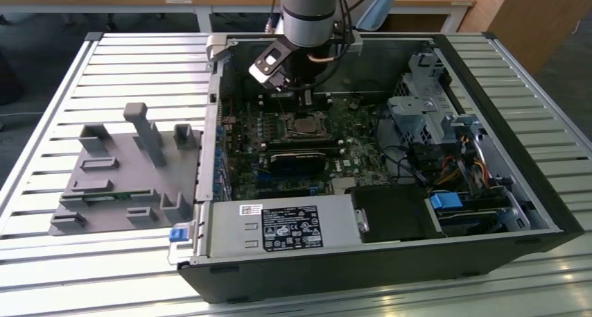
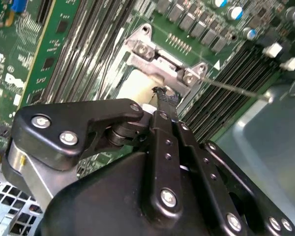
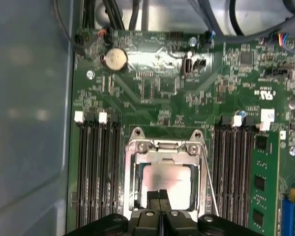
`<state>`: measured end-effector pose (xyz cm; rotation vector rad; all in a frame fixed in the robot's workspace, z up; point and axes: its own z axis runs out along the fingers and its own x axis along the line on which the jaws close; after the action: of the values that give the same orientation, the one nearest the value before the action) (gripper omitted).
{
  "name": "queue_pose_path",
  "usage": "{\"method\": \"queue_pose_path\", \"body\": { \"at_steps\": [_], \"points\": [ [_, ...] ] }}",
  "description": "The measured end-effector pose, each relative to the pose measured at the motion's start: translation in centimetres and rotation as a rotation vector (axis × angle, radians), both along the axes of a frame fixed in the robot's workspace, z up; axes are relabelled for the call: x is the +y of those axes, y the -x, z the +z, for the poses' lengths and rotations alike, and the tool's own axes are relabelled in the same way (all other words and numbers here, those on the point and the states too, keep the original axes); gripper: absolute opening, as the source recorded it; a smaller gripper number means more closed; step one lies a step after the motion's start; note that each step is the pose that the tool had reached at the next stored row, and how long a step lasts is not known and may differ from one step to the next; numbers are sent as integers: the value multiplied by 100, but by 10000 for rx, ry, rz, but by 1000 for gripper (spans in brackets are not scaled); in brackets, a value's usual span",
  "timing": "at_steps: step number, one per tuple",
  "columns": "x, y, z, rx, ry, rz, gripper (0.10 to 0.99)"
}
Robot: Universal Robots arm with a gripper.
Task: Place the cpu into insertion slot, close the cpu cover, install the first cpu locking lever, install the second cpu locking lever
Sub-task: 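Close the cpu cover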
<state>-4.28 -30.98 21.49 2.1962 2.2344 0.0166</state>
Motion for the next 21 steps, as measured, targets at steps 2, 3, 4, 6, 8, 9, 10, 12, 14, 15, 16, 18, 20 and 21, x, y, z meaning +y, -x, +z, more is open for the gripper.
{"method": "queue_pose_path", "body": {
  "at_steps": [2,3,4,6,8,9,10,12,14,15,16,18,20,21],
  "points": [
    [0,24,-20,0,0,-1,106],
    [0,35,-31,0,0,0,106],
    [0,46,-42,-1,-1,0,106],
    [0,62,-66,-1,-1,0,106],
    [0,71,-89,-1,0,0,106],
    [0,74,-100,-1,-1,0,106],
    [0,78,-109,-1,-1,0,106],
    [0,83,-126,0,-1,0,106],
    [0,86,-142,0,0,1,106],
    [0,87,-148,0,0,1,106],
    [-1,89,-151,2,2,0,106],
    [-1,90,-152,2,4,1,106],
    [1,89,-145,-3,-4,0,106],
    [1,89,-129,-3,-3,0,106]
  ]
}}
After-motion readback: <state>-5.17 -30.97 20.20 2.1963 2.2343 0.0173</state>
